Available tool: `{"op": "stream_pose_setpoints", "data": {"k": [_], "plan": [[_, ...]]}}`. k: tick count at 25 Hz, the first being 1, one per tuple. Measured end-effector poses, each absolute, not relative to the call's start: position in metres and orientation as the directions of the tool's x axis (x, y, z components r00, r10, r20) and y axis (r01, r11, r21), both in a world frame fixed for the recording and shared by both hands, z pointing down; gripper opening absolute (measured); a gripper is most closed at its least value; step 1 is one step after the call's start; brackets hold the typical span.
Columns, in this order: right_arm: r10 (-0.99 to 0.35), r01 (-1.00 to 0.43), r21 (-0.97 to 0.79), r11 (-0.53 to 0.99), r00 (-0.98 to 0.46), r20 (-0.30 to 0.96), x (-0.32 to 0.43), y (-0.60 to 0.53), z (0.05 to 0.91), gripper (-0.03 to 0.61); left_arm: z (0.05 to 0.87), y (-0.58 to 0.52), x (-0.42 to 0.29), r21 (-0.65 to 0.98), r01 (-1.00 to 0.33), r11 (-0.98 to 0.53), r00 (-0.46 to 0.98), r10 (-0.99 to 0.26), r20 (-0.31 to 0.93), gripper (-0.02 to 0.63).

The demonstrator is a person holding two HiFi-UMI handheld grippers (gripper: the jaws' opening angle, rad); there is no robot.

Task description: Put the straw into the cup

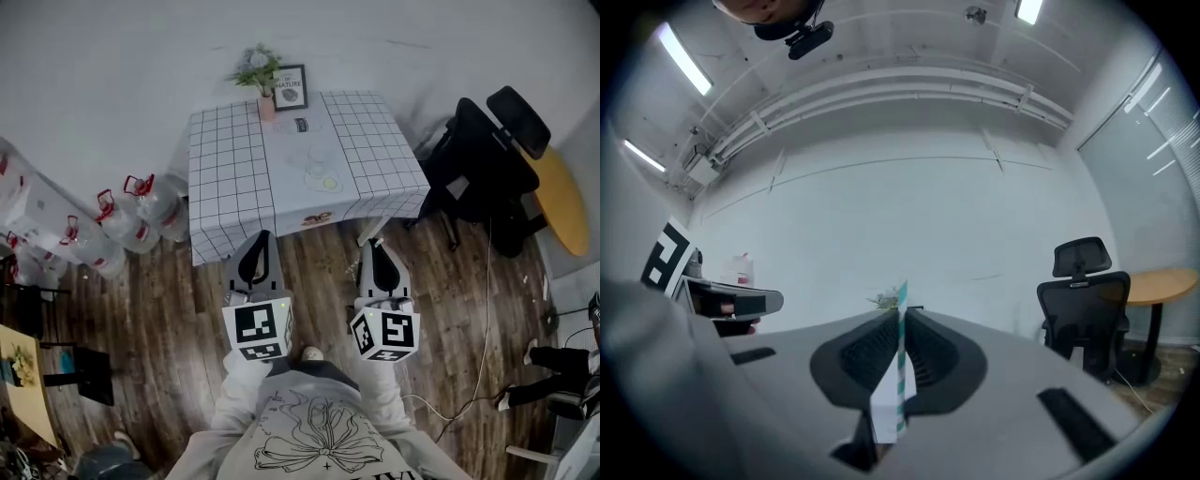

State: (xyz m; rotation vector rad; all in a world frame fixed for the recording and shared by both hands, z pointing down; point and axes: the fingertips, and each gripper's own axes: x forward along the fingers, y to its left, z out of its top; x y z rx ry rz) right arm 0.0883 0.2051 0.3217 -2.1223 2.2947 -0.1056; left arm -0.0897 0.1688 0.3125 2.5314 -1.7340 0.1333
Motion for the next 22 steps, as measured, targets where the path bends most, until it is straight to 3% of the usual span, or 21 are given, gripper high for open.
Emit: {"op": "stream_pose_setpoints", "data": {"k": [22], "plan": [[-0.979,-0.978,-0.093,0.185,-0.192,0.069,0.108,0.172,0.342,0.020,0.338,0.149,-0.065,0.028,-0.960,-0.278,0.279,-0.947,0.158,0.008]]}}
